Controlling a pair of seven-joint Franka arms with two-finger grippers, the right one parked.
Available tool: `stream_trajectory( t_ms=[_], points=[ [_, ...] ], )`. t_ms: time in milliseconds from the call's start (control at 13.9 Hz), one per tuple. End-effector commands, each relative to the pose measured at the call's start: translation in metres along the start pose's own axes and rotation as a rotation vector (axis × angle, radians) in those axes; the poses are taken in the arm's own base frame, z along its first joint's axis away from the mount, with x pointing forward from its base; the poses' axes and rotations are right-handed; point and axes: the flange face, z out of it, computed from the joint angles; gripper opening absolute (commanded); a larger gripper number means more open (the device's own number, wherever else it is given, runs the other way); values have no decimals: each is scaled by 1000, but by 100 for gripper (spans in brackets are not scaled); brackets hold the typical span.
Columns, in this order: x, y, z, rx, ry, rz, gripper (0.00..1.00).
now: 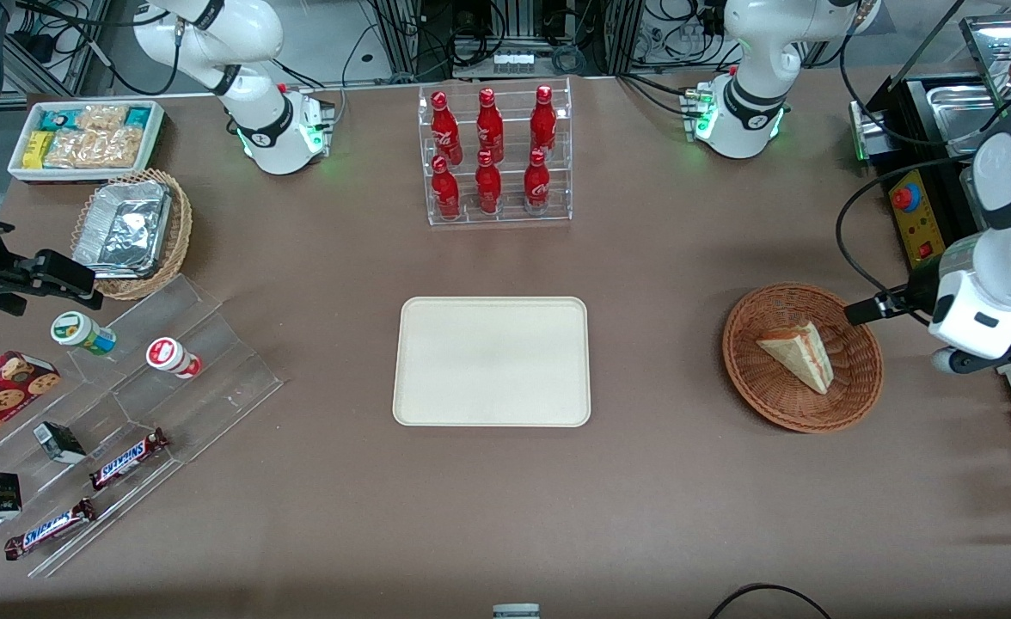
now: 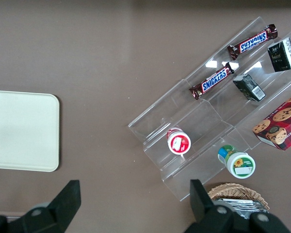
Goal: Place sandwich from basket to tray
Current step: 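Move the left gripper over the sandwich in the wicker basket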
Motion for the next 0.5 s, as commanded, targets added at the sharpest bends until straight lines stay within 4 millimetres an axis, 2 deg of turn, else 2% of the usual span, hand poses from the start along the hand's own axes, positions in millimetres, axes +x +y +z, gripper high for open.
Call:
stream_trajectory(
  t_ms=[0,144,287,431],
  points=[
    [3,1,32,-24,29,-75,100],
    [3,0,59,-20,29,-113,100],
    [8,-13,77,-33,44,-207,100],
    [7,-12,97,-38,50,-307,100]
  ],
)
